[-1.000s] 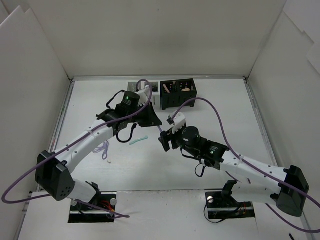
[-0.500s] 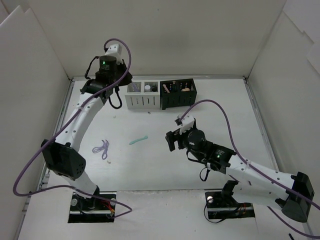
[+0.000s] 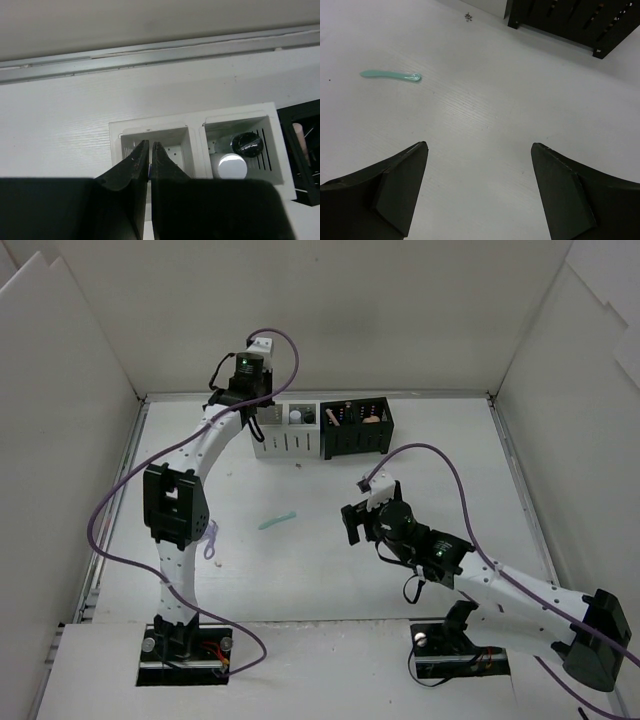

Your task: Organize the makeup

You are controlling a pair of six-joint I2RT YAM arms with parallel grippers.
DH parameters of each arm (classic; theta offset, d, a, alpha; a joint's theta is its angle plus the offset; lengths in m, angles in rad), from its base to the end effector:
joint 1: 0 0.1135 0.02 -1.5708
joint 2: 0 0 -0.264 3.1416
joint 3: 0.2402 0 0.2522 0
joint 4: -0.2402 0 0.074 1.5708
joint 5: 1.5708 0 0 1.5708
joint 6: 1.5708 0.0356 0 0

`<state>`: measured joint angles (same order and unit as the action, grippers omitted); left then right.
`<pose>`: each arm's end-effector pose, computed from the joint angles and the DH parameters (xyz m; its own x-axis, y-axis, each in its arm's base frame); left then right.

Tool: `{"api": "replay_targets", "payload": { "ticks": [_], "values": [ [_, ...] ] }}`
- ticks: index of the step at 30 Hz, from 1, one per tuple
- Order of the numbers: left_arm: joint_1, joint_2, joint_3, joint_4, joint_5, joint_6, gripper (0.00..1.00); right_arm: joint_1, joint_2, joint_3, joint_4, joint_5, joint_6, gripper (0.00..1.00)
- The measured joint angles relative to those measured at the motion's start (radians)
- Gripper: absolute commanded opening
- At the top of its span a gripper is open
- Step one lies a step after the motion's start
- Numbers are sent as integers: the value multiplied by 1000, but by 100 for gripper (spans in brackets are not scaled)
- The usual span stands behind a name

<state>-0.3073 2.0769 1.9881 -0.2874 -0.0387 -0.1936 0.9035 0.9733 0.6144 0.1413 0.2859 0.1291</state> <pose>0.4762 -0.1497 0.3422 -0.3952 -0.0763 -0.9154 0.1956 0.9667 -0.1650 0.1487 0.1725 0.2785 -0.2076 -0.0639 -0.9761 -0.5611 0.8251 0.0653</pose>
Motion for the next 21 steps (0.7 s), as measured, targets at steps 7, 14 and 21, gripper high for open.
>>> {"api": "replay_targets", "payload": {
  "ticks": [7,14,21],
  "values": [
    [0,35,0,2,-11,61,34,-19,-19,-2,-5,-1,1,82],
    [-14,8,-31,-14,-42,94,48,-19,-57,-24,-19,-1,5,82],
    [-80,-292,-268,-133,-24,97,55,-21,-175,-46,-49,6,4,81]
  ]
}}
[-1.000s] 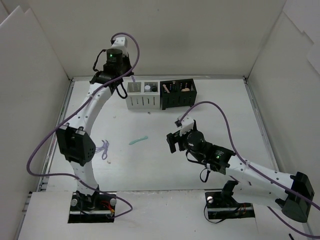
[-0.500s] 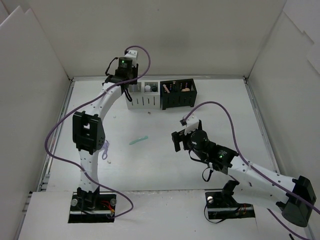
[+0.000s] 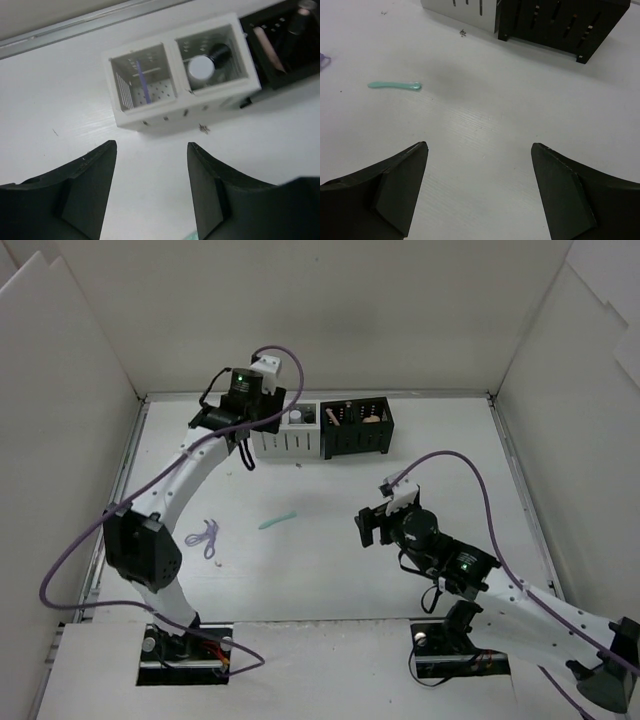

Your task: Organize the makeup

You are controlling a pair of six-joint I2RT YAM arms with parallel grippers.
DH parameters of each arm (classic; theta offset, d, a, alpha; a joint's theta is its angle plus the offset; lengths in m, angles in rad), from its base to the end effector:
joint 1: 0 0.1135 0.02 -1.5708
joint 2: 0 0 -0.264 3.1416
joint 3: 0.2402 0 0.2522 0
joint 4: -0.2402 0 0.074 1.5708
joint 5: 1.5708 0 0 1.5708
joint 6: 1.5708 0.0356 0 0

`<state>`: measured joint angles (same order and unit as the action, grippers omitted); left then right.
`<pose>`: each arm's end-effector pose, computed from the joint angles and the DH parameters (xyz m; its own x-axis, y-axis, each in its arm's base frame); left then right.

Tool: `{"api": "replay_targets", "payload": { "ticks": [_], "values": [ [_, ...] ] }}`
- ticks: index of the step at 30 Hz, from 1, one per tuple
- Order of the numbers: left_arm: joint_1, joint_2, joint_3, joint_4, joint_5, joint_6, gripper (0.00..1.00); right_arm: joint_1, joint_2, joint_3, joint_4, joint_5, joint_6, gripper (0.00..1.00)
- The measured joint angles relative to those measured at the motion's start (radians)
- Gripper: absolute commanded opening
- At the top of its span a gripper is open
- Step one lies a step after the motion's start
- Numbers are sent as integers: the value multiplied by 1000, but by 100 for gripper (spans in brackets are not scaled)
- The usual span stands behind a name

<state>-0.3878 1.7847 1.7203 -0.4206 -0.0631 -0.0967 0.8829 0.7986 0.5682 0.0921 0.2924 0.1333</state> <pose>0.3908 -0.1572 0.3645 -0.4610 0.0842 -0.8834 0.2826 0.9576 -0.0562 0.1318 0.1442 0.2902 -0.1610 0.0046 -0.9869 -0.5419 0.8353 0.0923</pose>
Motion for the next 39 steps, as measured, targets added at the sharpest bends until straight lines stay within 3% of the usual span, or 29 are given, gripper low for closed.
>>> {"api": "replay_targets", "payload": {
  "ticks": [4,7,17,27,34,39],
  "values": [
    [-91,-154,-87,-85,14,11,60,-1,-59,-6,-17,3,0,81],
    [-157,-184,-148,-158,51,31,61,-1,-95,-20,-21,3,0,81],
    [-200,164,-224,-336,101,87,61,-1,-137,-51,-49,2,18,81],
    [-200,241,-185,-367,136,150,57,-1,-174,-66,-52,2,20,80],
    [-200,289,-157,-381,190,174,44,-5,-165,-66,-52,2,20,81],
    [-200,295,-149,-387,221,191,23,-6,-165,-66,-52,2,20,80]
  ]
}}
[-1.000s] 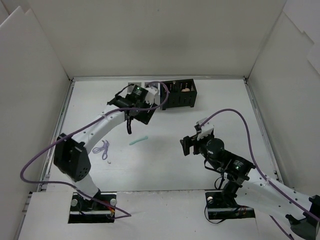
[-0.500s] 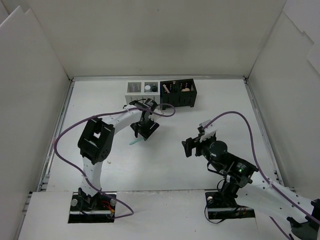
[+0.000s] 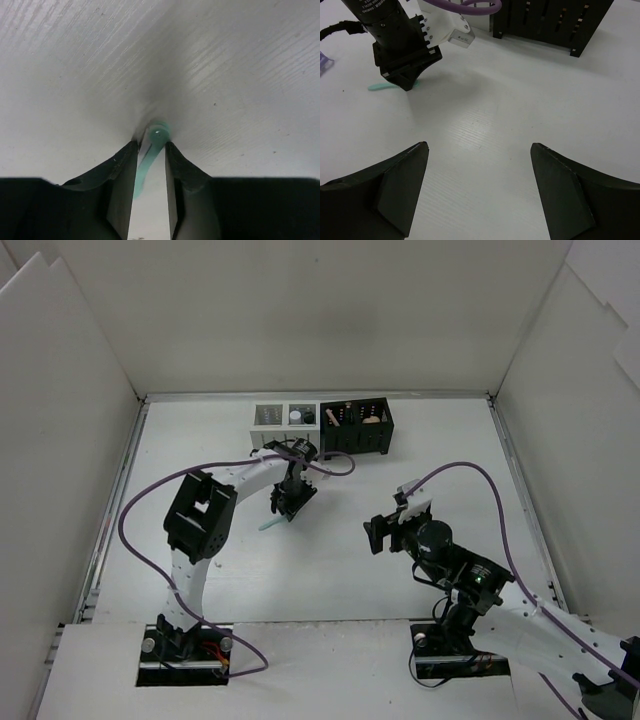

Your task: Organize the makeup

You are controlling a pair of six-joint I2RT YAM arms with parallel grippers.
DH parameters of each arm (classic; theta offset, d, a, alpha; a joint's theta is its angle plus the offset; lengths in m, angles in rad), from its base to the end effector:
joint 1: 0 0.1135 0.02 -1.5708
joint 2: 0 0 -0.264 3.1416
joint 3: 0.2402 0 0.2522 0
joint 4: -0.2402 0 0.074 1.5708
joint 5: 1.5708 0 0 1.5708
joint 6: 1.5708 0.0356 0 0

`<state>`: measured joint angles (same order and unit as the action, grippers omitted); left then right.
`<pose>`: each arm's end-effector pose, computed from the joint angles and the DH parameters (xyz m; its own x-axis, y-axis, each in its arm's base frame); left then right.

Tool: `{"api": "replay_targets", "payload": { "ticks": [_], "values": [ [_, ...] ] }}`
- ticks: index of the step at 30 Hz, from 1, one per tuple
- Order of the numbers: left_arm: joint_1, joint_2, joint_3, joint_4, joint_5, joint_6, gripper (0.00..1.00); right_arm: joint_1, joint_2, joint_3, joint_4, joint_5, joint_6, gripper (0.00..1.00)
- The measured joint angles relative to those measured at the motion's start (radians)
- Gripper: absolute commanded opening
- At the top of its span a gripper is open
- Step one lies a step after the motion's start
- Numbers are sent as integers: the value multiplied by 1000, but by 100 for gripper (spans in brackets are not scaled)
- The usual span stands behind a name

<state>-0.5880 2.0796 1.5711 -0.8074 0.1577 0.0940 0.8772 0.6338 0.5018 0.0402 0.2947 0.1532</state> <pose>0.3458 -0.2372 0.1716 -0.7471 0.6095 -0.2653 0.6538 0.7458 -0.1276 0.1138 0.1207 0.2872 -0.1420 0.0576 -0.9882 -0.5355 0.8351 0.1257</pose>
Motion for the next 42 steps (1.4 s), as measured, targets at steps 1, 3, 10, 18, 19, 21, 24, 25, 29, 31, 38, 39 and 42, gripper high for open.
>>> {"api": "replay_targets", "payload": {
  "ticks": [1,3,10,18,19,21,24,25,29,31,38,39,42],
  "values": [
    [0,0,0,0,5,4,18,0,0,0,0,0,0,80],
    [0,2,3,-4,21,9,3,0,0,0,0,0,0,80],
    [2,6,36,-23,118,19,0,0,-2,-6,0,1,0,80],
    [73,-160,209,-2,124,-4,0,0,-6,-18,1,5,0,80],
    [92,-197,234,22,121,-16,0,0,-6,-18,1,6,0,80],
    [125,-261,267,82,110,-40,0,0,-6,-18,1,6,0,80],
    [175,-322,299,191,89,-90,0,0,-3,-19,1,8,0,80],
    [190,-332,302,229,82,-108,0,0,-2,-20,1,9,0,80],
    [243,-316,286,378,68,-166,0,0,-2,-24,2,13,0,80],
    [264,-285,278,437,65,-188,0,0,1,-27,3,14,1,80],
    [303,-144,278,589,50,-227,0,0,26,-32,5,18,2,80],
    [306,-129,278,604,50,-229,0,0,29,-32,5,19,2,80],
    [309,-104,272,649,46,-230,0,-1,39,-32,7,21,2,80]
  ]
}}
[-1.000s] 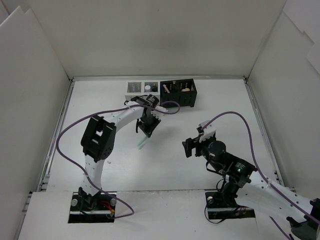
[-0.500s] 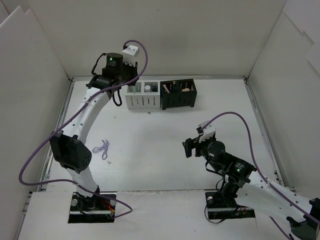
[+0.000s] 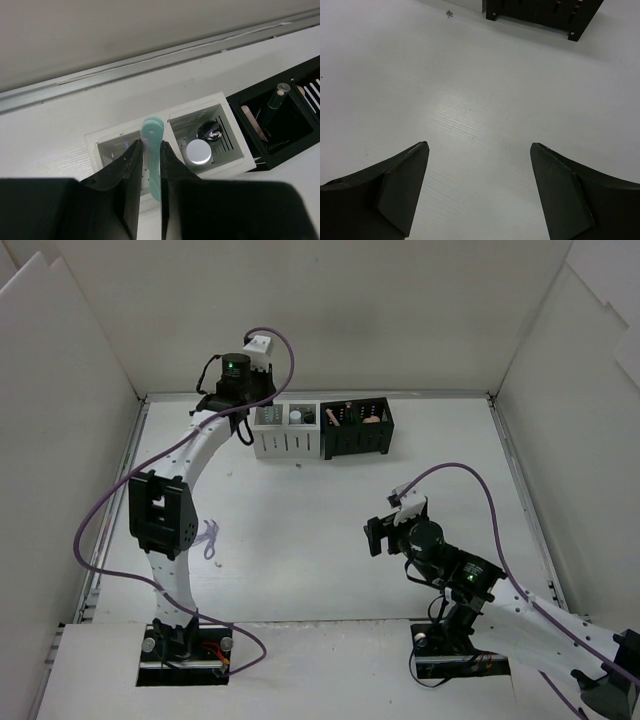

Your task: Organize the makeup

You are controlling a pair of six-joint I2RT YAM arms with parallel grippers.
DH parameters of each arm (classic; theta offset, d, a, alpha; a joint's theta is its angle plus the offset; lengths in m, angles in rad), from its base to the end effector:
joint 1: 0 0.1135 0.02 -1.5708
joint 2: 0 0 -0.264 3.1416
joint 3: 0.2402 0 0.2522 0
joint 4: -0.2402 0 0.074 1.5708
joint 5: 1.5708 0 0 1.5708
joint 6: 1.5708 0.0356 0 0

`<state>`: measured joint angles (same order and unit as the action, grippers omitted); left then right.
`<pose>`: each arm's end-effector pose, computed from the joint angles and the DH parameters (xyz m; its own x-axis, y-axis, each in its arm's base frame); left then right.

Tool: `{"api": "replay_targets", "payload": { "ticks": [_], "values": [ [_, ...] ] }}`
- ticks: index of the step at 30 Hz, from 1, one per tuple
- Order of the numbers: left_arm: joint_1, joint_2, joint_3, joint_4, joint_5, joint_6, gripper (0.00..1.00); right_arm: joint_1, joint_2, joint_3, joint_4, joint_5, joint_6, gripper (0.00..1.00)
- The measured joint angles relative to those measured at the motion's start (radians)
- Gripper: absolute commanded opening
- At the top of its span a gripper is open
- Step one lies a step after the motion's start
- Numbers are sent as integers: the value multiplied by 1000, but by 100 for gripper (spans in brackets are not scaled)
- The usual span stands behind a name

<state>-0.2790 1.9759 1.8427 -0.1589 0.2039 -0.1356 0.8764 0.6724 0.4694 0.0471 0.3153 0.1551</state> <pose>0.4585 -0.1389 0.3517 -0.3359 -0.0415 -0.9410 0.4145 0.8906 -0.1872 0.1186 0.1251 0.2706 -0.1807 0.0125 -0.9835 -0.5128 0.8521 0.1050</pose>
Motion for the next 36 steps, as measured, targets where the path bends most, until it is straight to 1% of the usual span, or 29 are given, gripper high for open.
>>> {"api": "replay_targets", "payload": {
  "ticks": [2,5,11,16,20,23,28,29,31,32,33,36],
  "values": [
    [2,3,-11,22,-4,0,1,0,6,0,2,1,0,80],
    [2,2,-51,90,-18,1,5,0,13,0,2,2,0,80],
    [3,2,-138,166,-43,3,5,0,20,0,4,2,0,80],
    [4,1,-147,211,-53,3,17,0,19,0,5,2,0,80],
    [3,-17,-203,253,-73,5,15,0,18,0,5,1,0,80],
    [3,-18,-213,256,-83,13,15,0,13,0,5,0,0,80],
    [3,-18,-212,275,-97,24,23,0,-8,0,4,0,0,80],
    [3,-18,-213,278,-99,24,26,0,-11,0,5,0,0,81],
    [3,-19,-221,293,-101,23,30,0,-16,0,5,0,0,80],
    [3,-21,-232,299,-103,23,35,0,-16,0,5,0,0,81],
    [3,-26,-246,302,-106,23,37,0,-16,0,4,0,0,80],
    [1,-40,-294,304,-117,23,37,0,-16,0,4,0,0,80]
  ]
}}
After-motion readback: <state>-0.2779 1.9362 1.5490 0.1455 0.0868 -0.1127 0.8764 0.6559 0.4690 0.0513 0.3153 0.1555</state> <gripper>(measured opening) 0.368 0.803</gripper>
